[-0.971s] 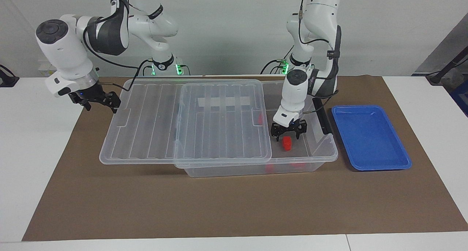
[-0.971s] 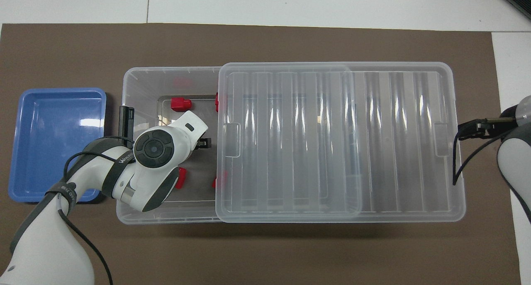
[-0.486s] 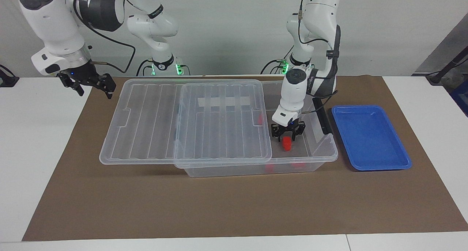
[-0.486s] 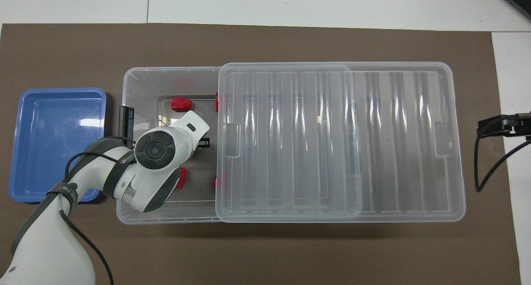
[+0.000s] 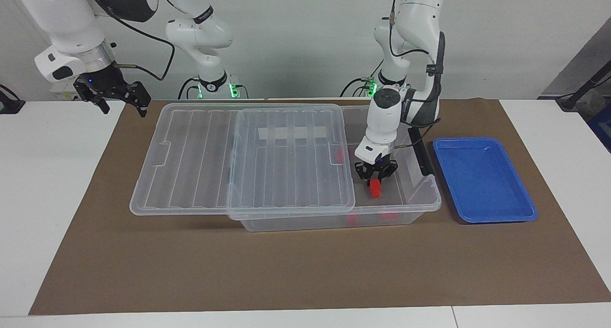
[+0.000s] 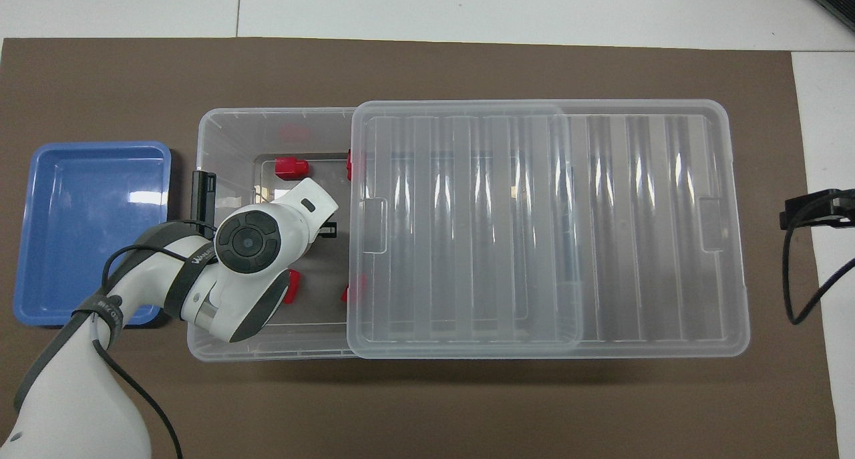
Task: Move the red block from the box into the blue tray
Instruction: 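Grasp the red block with the left gripper and lift it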
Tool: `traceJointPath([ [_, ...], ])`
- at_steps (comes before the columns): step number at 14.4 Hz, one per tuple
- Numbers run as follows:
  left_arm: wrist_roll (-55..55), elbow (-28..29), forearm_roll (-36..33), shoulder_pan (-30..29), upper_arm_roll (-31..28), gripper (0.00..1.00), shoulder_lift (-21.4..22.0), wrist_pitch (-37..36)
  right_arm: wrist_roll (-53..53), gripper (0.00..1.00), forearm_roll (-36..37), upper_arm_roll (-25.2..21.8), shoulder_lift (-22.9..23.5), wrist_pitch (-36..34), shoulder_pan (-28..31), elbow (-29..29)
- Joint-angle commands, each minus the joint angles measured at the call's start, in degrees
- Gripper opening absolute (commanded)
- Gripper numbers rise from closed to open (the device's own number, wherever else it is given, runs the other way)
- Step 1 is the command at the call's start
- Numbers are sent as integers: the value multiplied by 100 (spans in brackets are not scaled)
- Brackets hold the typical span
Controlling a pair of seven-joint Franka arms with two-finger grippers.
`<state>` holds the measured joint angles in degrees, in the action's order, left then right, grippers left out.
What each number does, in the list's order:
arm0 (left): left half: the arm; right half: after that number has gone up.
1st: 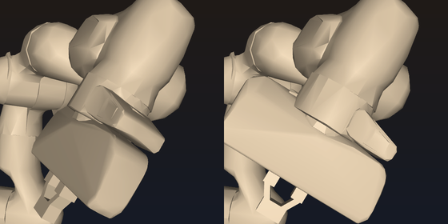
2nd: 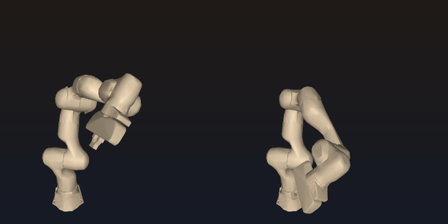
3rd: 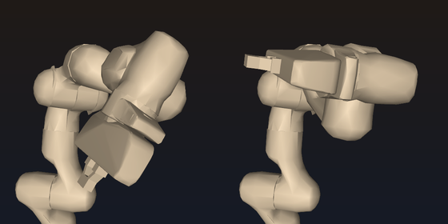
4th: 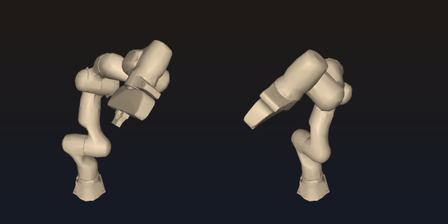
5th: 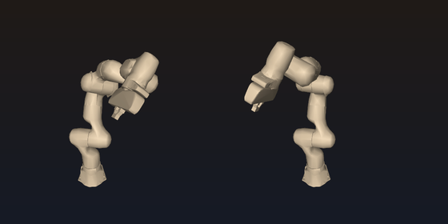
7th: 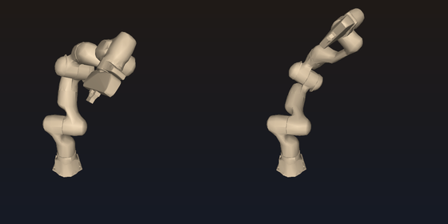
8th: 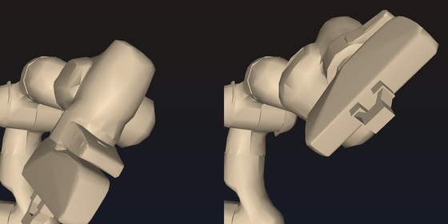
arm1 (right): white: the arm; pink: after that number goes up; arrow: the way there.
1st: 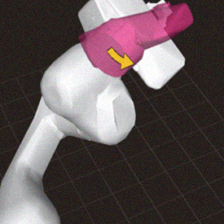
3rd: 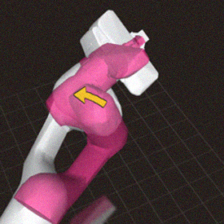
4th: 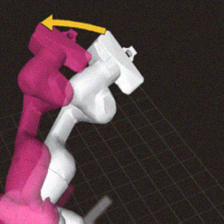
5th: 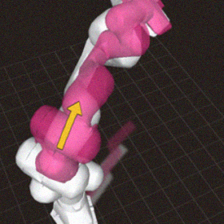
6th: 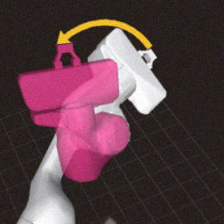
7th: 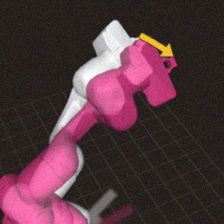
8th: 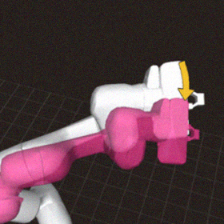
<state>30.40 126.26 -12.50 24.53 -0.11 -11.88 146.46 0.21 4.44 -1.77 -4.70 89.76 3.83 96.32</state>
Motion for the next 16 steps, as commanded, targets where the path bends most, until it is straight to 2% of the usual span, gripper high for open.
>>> traceJointPath([
  [1, -61, 39, -130, 95, -103, 0, 62, -151, 84, 100, -119, 19, -40, -178, 30, -114],
  [5, -184, -356, -130, 95, -94, 0, 475, -1248, -213, 100, -128, 80, -66, -161, 30, -70],
  [11, -376, -769, -42, 87, -86, 0, 915, -2312, -276, 100, -128, 177, -75, -178, 30, -61],
  [16, -1271, -1542, 334, -71, -182, 0, 1082, -3614, -302, 100, -505, 168, -66, -319, 30, -114],
])
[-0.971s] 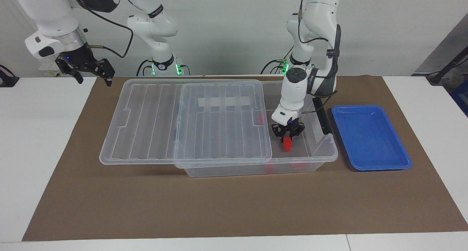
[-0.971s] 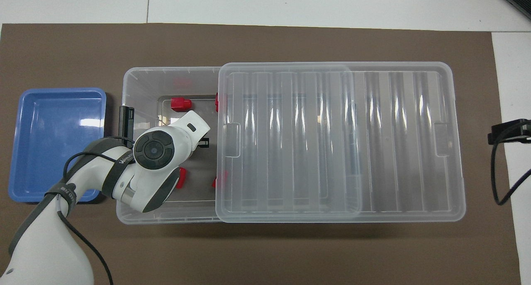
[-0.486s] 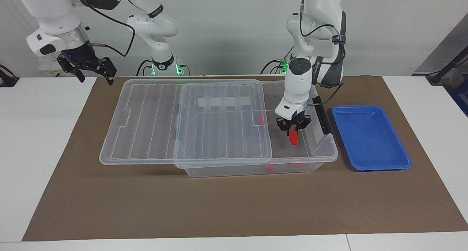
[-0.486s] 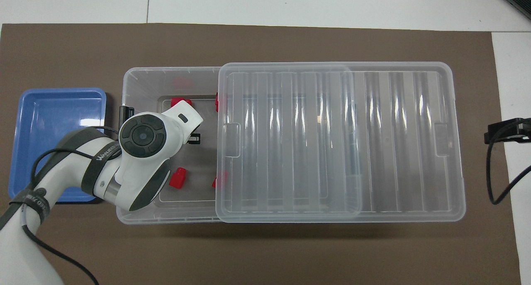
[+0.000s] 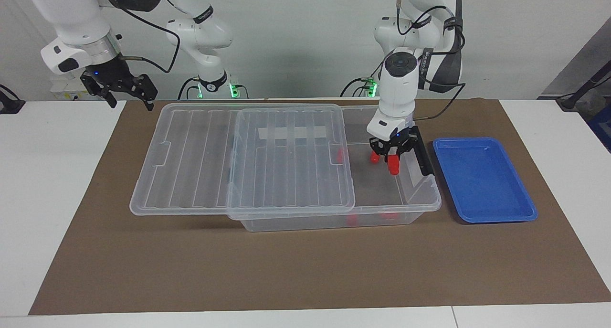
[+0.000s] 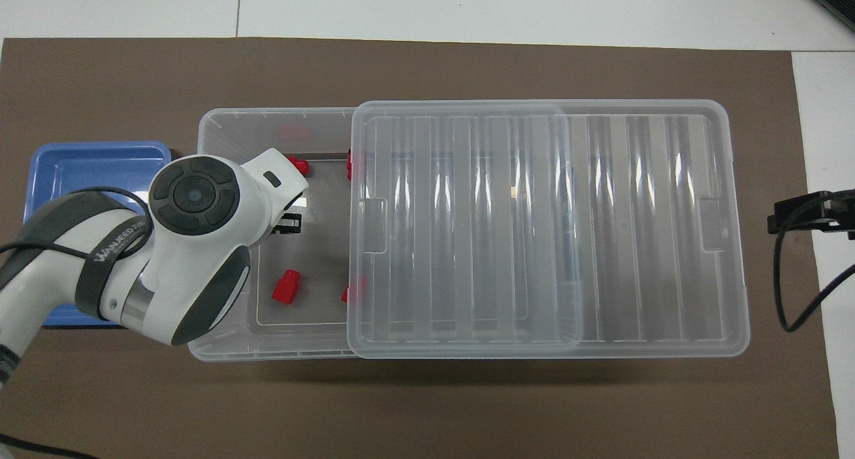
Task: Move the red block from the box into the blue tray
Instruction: 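Carry the red block with the left gripper over the blue tray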
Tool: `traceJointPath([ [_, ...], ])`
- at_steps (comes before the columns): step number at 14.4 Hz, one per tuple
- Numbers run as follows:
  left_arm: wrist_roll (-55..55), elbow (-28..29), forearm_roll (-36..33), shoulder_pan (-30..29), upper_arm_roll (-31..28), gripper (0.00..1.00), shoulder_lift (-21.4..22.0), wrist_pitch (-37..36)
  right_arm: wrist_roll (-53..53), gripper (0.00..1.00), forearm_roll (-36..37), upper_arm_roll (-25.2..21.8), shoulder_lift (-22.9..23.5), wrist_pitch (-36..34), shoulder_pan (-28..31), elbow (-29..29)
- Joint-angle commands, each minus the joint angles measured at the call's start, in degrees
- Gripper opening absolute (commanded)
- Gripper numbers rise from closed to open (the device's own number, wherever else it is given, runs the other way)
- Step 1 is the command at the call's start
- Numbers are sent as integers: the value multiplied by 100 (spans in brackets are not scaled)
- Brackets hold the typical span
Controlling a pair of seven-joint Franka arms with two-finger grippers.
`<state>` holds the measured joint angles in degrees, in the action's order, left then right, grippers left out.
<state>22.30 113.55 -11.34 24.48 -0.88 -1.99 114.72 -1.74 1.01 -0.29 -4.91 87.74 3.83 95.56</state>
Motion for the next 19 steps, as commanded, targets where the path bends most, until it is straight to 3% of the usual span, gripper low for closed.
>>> traceJointPath([
  [1, -716, -377, 307, -240, -106, 0, 180, -607, -115, 100, -145, 20, -45, -91, 30, -37],
  [5, -2042, -369, 615, -1145, -106, 0, 655, -995, -98, 100, -75, 29, -45, -73, 30, -29],
  [9, -2939, -369, 642, -1927, -115, 0, 700, -1049, -80, 100, -40, -67, -37, -117, -231, -37],
  [11, -3467, -351, 642, -2288, -115, 0, 700, -978, -80, 100, 13, -558, -10, -100, -646, -55],
  [16, -4154, -211, 642, -2904, -132, 0, 726, -689, -80, 100, 13, -542, -45, -90, -664, -11],
  [19, -4568, 271, 651, -3405, -132, 0, 797, -31, -72, 100, 39, -542, -63, -47, -673, 33],
])
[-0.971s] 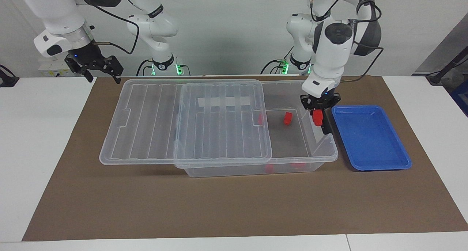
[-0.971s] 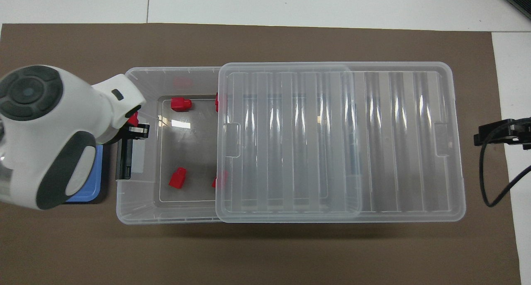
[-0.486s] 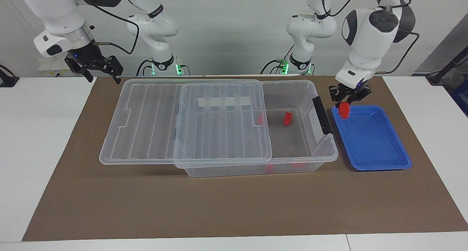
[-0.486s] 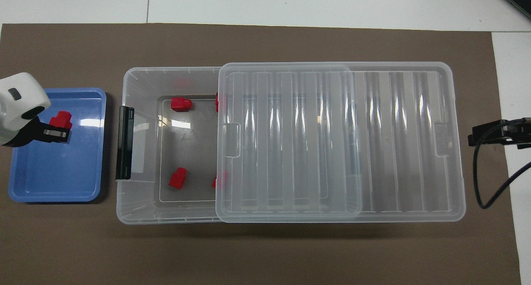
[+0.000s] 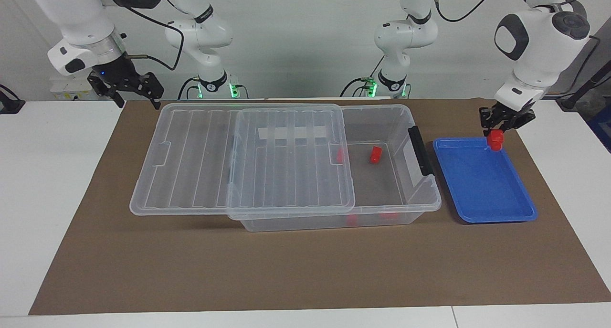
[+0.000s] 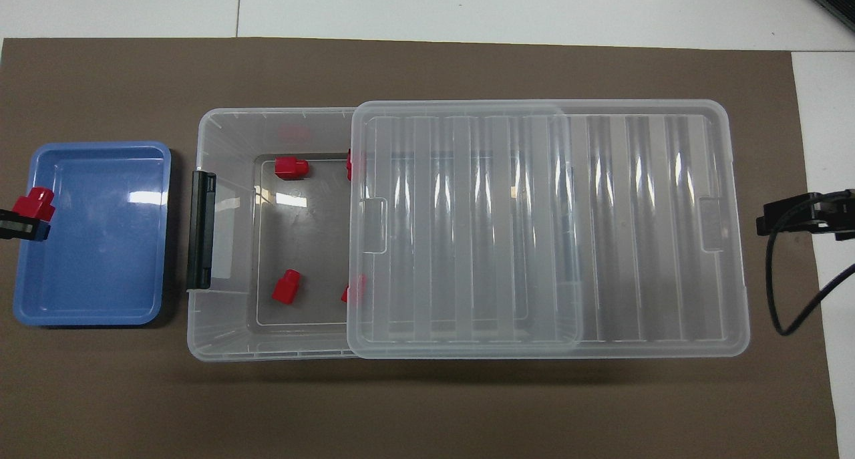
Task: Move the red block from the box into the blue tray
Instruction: 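Carry the red block with the left gripper over the blue tray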
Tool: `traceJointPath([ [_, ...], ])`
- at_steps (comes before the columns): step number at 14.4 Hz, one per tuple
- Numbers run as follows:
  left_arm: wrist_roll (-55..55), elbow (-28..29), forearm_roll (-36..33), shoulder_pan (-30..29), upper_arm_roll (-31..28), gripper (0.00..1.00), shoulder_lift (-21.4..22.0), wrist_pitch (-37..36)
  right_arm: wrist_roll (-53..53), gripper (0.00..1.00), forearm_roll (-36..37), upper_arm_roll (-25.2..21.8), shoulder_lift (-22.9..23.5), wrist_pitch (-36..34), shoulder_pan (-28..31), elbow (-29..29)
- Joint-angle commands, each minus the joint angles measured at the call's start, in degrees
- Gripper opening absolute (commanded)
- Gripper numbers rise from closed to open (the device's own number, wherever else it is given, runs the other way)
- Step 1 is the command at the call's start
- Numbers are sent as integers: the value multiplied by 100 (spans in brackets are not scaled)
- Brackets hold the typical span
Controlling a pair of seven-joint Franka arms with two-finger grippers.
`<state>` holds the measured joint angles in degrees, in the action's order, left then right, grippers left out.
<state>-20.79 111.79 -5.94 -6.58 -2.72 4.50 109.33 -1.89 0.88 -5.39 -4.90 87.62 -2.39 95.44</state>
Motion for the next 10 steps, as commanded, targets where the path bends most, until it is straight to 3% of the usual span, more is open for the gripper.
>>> traceJointPath([
  [1, -216, 597, 110, -309, 53, 0, 121, 694, -49, 100, 79, -32, -55, -8, -51, 45],
  [4, 37, 765, 110, -388, 53, 0, 42, 1020, 423, 100, 351, -67, -28, 334, 37, 98],
  [6, 809, 783, 119, -309, 61, 0, -19, 1073, 890, 100, 500, -85, -11, 868, 238, 369],
  [7, 1161, 792, 128, -291, 61, 0, -54, 1099, 1092, 90, 545, -85, -28, 1201, 326, 632],
  [10, 1507, 958, 259, -291, 61, 0, -177, 1572, 1594, 13, 624, -85, 51, 2134, 591, 1134],
])
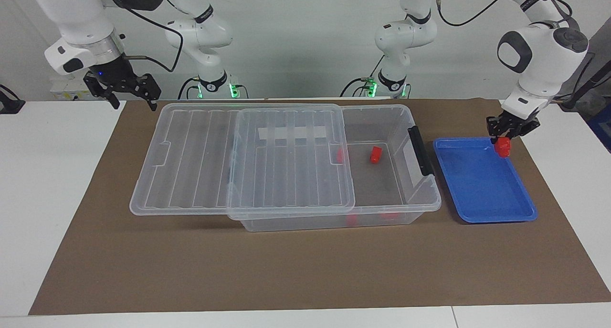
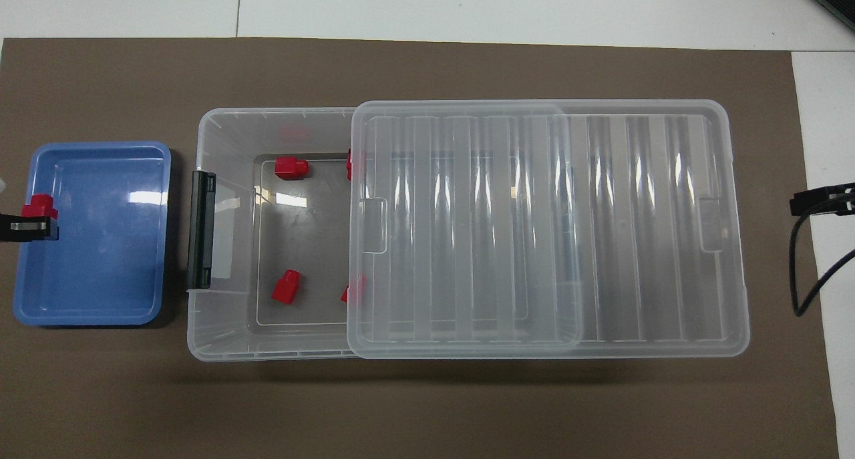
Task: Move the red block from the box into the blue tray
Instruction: 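Carry the red block with the left gripper over the blue tray, then lower the block into the tray while the right gripper slides the lid shut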
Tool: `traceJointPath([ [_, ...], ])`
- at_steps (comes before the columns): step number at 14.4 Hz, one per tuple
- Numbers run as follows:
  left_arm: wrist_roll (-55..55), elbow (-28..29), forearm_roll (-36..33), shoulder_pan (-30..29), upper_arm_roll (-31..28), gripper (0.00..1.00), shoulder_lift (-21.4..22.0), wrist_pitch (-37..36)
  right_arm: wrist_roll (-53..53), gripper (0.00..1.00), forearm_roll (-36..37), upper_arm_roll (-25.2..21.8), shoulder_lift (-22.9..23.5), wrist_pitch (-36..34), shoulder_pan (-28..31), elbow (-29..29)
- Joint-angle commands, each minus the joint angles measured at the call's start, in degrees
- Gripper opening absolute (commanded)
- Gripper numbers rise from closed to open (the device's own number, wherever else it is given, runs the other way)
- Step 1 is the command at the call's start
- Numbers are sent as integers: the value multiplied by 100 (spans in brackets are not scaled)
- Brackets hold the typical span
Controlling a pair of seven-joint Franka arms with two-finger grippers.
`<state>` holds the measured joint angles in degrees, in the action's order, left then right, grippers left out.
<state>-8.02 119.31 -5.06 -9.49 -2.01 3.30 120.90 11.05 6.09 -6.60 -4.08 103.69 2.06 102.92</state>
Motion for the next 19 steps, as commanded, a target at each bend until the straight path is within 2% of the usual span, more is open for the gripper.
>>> traceJointPath([
  [1, 326, 319, 250, 0, -10, 0, -109, 608, 319, 0, 112, 36, 64, 713, 155, 430],
  [4, 406, 645, 295, 8, -10, 0, -198, 1223, 362, 0, 112, 36, 398, 1240, 163, 527],
  [8, 424, 874, 295, 61, -10, 0, -329, 1663, 837, 0, 121, 36, 680, 1900, 243, 817],
  [13, 398, 945, 295, 52, -10, 0, -733, 2235, 837, 0, -264, 54, 689, 1769, 164, 897],
  [15, 398, 988, 295, 61, -10, 0, -839, 2245, 837, 0, -380, 62, 681, 1743, 137, 897],
  [19, 180, 1480, 295, 52, -10, 0, -725, 2490, 785, 0, -618, 71, 689, 1769, -3, 905],
])
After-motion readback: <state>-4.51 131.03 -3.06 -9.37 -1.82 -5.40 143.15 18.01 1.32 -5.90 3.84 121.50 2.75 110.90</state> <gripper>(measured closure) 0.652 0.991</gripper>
